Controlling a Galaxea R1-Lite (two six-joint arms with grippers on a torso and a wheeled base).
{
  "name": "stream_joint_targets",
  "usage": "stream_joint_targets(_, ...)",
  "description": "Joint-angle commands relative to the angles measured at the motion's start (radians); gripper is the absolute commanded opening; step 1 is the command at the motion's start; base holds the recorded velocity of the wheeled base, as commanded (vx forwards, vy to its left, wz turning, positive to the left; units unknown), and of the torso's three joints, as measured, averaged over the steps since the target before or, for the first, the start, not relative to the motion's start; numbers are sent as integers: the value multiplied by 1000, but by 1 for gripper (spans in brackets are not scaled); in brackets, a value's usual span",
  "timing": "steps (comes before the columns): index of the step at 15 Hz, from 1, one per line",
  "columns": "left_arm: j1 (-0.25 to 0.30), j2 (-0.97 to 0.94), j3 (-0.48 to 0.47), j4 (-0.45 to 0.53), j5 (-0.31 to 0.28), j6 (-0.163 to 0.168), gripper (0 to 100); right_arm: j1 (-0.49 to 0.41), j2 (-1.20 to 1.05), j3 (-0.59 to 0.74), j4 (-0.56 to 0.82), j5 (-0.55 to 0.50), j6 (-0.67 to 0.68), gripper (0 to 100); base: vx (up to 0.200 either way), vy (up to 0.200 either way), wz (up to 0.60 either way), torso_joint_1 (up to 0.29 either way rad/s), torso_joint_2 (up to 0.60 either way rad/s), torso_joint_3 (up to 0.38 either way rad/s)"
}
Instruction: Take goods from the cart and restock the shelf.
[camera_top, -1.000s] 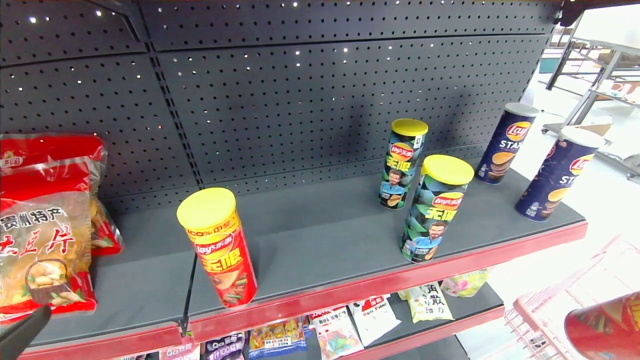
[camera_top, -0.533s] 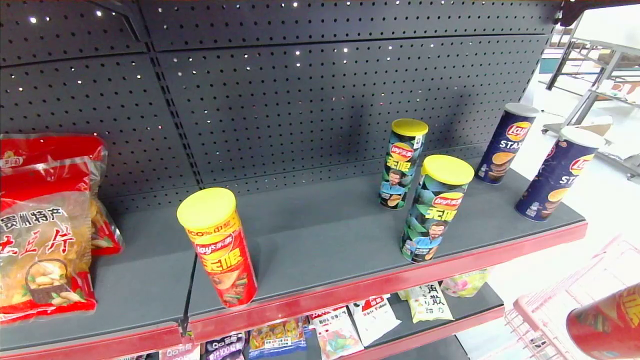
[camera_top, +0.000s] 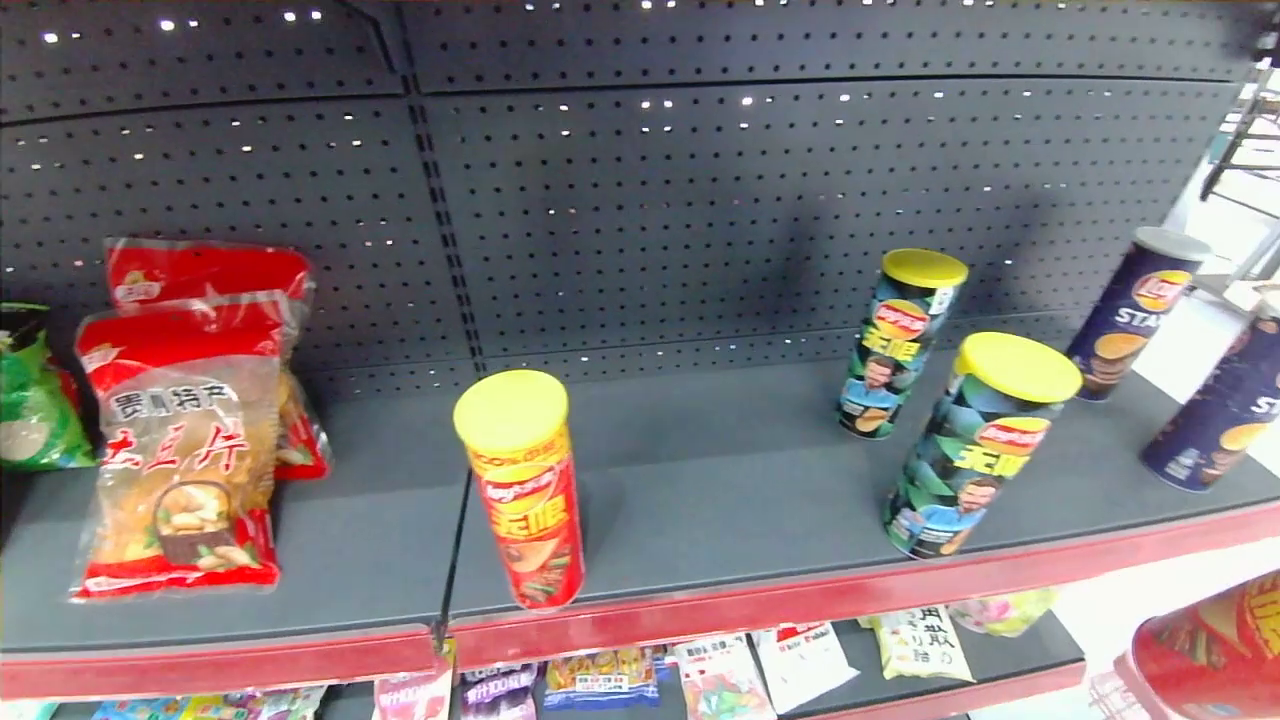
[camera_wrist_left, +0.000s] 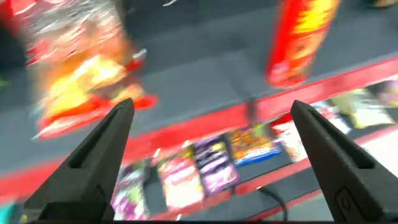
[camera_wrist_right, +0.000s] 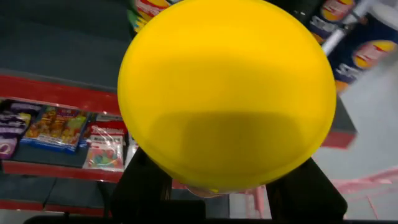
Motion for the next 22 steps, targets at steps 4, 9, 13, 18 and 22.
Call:
stream_joint_targets(4,0,1,2,-1,1,0,100,2,-3,-2,0,3,-1,0,0,0,600,1,1,2)
stream_joint_targets(9,0,-60,74,-10,6,-2,100,2,89,-56,-21,101,36,0,0,0,0,0,0,0)
stream_joint_targets(13,0,-60,80,-24,73,-42,100,11,239,-73,-139,125,84,0,0,0,0,0,0,0)
stream_joint_targets(18,0,-60,262,-261,107,24,100,27,323,-116,-171,173,82,0,0,0,0,0,0,0)
stream_joint_targets(22,2,-60,281,-287,119,-24,100,70,343,-137,-171,173,84,0,0,0,0,0,0,0)
